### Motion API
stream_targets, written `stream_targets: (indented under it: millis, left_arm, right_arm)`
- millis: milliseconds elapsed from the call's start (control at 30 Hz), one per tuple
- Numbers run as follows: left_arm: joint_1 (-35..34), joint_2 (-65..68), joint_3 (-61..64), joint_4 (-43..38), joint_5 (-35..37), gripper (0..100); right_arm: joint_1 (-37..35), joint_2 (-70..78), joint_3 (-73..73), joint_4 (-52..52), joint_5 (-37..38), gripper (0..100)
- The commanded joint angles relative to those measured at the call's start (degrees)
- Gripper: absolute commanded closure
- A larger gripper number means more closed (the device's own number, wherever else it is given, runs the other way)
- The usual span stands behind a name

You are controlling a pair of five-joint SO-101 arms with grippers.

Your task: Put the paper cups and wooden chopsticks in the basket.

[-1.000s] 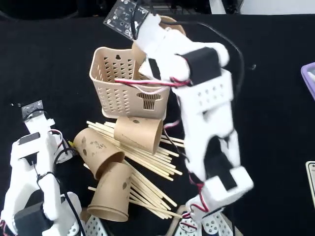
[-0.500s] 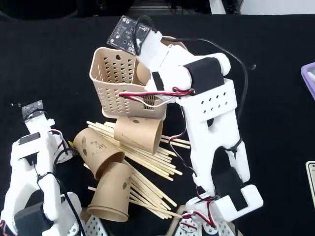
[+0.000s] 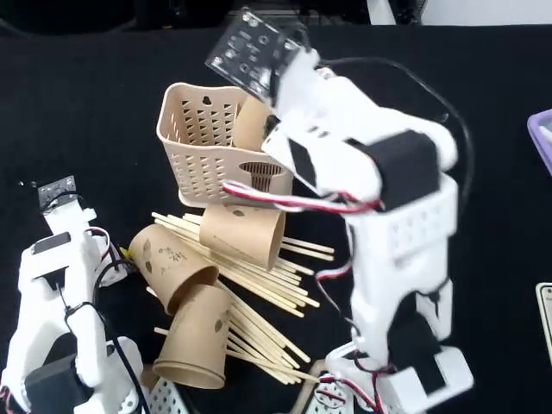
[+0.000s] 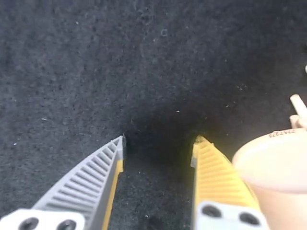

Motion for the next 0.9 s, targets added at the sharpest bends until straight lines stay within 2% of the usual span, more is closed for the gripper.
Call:
stream_targets:
  millis: [0, 433, 867]
  left_arm:
    - [2.2, 0.0, 0.7, -0.9, 0.7, 77]
    - [2.1, 0.0, 0.7, -0.9, 0.7, 77]
    - [1.9, -0.2, 0.7, -0.9, 0.6, 77]
  right_arm:
    - [-1.1, -3.1, 2.0, 0.9, -0.5, 83.5]
    - [-5.5, -0.7, 9.9, -10.8, -4.0, 83.9]
    - [-9.5, 5.9, 9.4, -11.6, -4.6, 83.9]
